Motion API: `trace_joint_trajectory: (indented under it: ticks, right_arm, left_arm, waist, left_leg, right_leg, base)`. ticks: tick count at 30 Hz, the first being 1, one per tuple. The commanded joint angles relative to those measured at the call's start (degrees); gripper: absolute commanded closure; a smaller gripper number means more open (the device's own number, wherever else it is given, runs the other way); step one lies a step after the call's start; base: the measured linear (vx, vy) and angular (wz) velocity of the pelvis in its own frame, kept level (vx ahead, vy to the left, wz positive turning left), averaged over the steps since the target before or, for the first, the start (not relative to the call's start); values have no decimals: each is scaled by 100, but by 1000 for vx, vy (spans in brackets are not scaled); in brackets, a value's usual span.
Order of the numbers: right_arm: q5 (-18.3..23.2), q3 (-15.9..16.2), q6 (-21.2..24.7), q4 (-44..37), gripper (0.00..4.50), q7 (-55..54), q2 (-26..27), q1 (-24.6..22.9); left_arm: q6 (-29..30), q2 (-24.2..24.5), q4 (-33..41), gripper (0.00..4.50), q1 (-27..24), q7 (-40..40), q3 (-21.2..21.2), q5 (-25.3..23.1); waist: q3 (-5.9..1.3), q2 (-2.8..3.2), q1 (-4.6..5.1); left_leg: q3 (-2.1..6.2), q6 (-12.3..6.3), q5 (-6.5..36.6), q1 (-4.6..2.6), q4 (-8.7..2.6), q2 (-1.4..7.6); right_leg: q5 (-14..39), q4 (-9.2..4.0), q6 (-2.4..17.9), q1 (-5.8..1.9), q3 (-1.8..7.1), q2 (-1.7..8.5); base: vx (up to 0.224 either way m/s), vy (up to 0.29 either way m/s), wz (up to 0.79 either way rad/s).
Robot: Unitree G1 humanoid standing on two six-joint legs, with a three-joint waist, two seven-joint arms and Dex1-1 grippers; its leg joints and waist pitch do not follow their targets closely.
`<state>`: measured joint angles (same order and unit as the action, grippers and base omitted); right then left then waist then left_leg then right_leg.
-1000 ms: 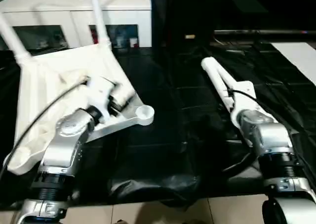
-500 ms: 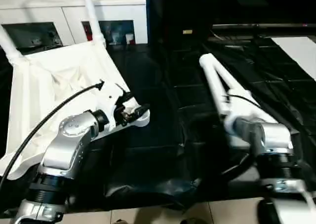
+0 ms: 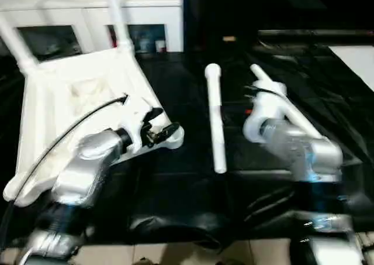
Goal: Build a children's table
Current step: Pick table leg
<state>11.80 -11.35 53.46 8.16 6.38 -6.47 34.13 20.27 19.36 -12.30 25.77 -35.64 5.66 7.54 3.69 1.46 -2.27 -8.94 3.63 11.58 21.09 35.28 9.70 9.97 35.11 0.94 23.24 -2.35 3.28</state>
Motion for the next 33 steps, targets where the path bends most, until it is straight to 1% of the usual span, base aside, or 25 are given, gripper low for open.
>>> trace_joint_trajectory:
  ticks: [1,2,3,4,5,7,8,9,10,11,12,13,14,15,16,18,20,22,24,26,28,29,31,32,33]
  right_arm:
    - [-150,95,-23,91,33,-130,-93,59]
    - [-183,149,-14,102,33,-151,-129,57]
    - [-229,210,11,88,31,-175,-168,39]
    - [-251,270,17,55,31,-192,-206,10]
    - [-257,301,27,12,31,-203,-228,-20]
    - [-234,281,54,-93,31,-211,-233,-80]
    - [-227,266,53,-123,31,-210,-232,-101]
    - [-239,235,38,-150,31,-210,-226,-139]
    - [-249,212,31,-172,31,-219,-221,-170]
    - [-261,202,81,-282,31,-236,-213,-256]
    - [-263,201,140,-385,31,-252,-206,-323]
    - [-262,202,194,-466,31,-263,-201,-370]
    - [-242,212,255,-558,31,-280,-199,-426]
    - [-229,226,294,-608,31,-297,-200,-460]
    - [-217,254,338,-673,31,-321,-203,-502]
    - [-209,294,413,-757,31,-341,-175,-541]
    - [-207,312,446,-791,31,-344,-162,-558]
    - [-220,356,509,-871,31,-354,-113,-577]
    - [-232,376,540,-904,31,-350,-93,-569]
    - [-242,384,553,-909,31,-346,-85,-558]
    - [-246,423,582,-919,31,-334,-110,-537]
    - [-247,437,584,-912,31,-324,-120,-522]
    - [-251,455,583,-895,31,-308,-137,-498]
    - [-254,462,583,-890,31,-301,-145,-489]
    - [-258,468,585,-869,31,-295,-154,-469]
  left_arm:
    - [448,-283,-711,118,592,149,131,-42]
    - [548,-414,-1004,118,815,236,93,-2]
    - [517,-551,-1303,90,1043,349,70,-9]
    - [605,-714,-1548,83,1252,421,-19,96]
    - [717,-854,-1734,83,1410,486,-110,206]
    - [786,-988,-1988,77,1586,574,-117,211]
    - [796,-1027,-2095,63,1651,593,-92,186]
    - [854,-1109,-2324,39,1774,653,-72,118]
    - [892,-1182,-2524,38,1878,711,-82,89]
    - [908,-1326,-2950,38,2087,822,-177,97]
    - [913,-1451,-3319,38,2272,940,-294,132]
    - [914,-1541,-3578,27,2401,1029,-391,177]
    - [945,-1603,-3848,12,2532,1093,-421,167]
    - [909,-1607,-4039,12,2614,1110,-306,40]
    - [802,-1603,-4277,12,2708,1156,-149,-120]
    - [654,-1619,-4511,12,2795,1319,-123,-188]
    - [600,-1630,-4612,12,2825,1375,-124,-206]
    - [470,-1649,-4933,12,2908,1384,-68,-327]
    - [369,-1674,-5144,12,2970,1356,-40,-423]
    - [301,-1692,-5280,12,3016,1315,-24,-489]
    - [147,-1733,-5485,12,3081,1156,151,-646]
    - [152,-1754,-5508,12,3087,1049,184,-655]
    - [148,-1784,-5551,12,3100,945,200,-654]
    - [128,-1794,-5579,27,3109,937,206,-657]
    - [108,-1825,-5620,27,3130,843,221,-661]
  waist:
    - [-414,-34,-28]
    - [-410,1,-24]
    - [-413,-14,-43]
    - [-430,36,-59]
    - [-429,30,-54]
    - [-455,-33,-70]
    - [-456,43,-70]
    - [-466,43,-51]
    - [-473,59,-32]
    - [-475,28,-31]
    - [-484,150,-40]
    - [-488,97,-33]
    - [-493,73,-42]
    - [-493,125,-65]
    - [-478,124,-52]
    - [-471,146,-35]
    - [-467,145,-9]
    - [-467,170,3]
    - [-464,161,15]
    - [-470,181,15]
    - [-459,155,11]
    - [-461,169,5]
    - [-466,170,1]
    - [-468,172,0]
    - [-467,165,-2]
  left_leg:
    - [-1,248,806,-99,-454,178]
    - [-1,269,839,-103,-452,176]
    - [22,269,823,-80,-464,191]
    - [30,271,733,-64,-450,182]
    - [29,258,699,-57,-446,184]
    - [29,139,473,-5,-419,173]
    - [40,112,414,8,-418,168]
    - [28,32,322,10,-399,156]
    - [7,-28,317,-10,-382,134]
    - [16,-57,309,-2,-386,134]
    - [7,-76,280,-26,-363,109]
    - [10,-127,299,-30,-364,120]
    - [25,-144,269,-18,-373,127]
    - [33,-180,236,-12,-372,132]
    - [30,-211,312,-18,-379,139]
    - [38,-200,396,-3,-386,135]
    - [31,-217,438,5,-380,119]
    - [29,-234,440,1,-377,125]
    - [40,-233,446,8,-389,131]
    - [41,-219,509,-18,-391,143]
    - [44,-212,535,-8,-405,147]
    - [47,-209,533,-9,-407,150]
    - [44,-207,510,-9,-403,152]
    - [43,-209,492,-9,-400,154]
    - [44,-217,480,-3,-402,153]
  right_leg:
    - [1597,-441,796,-255,266,375]
    - [1560,-458,795,-251,269,373]
    - [1499,-445,813,-286,265,393]
    - [1314,-418,835,-311,262,401]
    - [1218,-431,860,-309,262,403]
    - [772,-385,1020,-381,261,414]
    - [685,-371,1050,-392,256,415]
    - [491,-375,1083,-397,254,399]
    - [432,-410,1082,-392,249,368]
    - [420,-402,1105,-415,248,372]
    - [471,-422,1098,-400,243,358]
    - [428,-444,1133,-412,239,350]
    - [400,-425,1176,-440,235,362]
    - [441,-424,1184,-435,233,379]
    - [576,-460,1166,-417,225,365]
    - [765,-468,1129,-441,220,375]
    - [1016,-500,1093,-445,216,371]
    - [1158,-527,1049,-426,211,367]
    - [1197,-533,1018,-428,205,365]
    - [1282,-536,1006,-412,208,374]
    - [1327,-547,994,-412,210,378]
    - [1331,-543,993,-411,210,381]
    - [1274,-535,1023,-412,214,391]
    - [1212,-530,1052,-411,212,393]
    - [1159,-526,1079,-420,212,396]
  base:
    - [0,0,0]
    - [0,0,0]
    - [0,0,0]
    - [0,0,0]
    - [0,0,0]
    - [0,0,0]
    - [0,0,0]
    - [0,0,0]
    - [0,0,0]
    - [0,0,0]
    - [0,0,0]
    - [0,0,0]
    - [0,0,0]
    - [0,0,0]
    - [0,0,0]
    - [0,0,0]
    - [0,0,0]
    - [0,0,0]
    - [0,0,0]
    - [0,0,0]
    - [0,0,0]
    - [0,0,0]
    - [0,0,0]
    - [0,0,0]
    - [0,0,0]
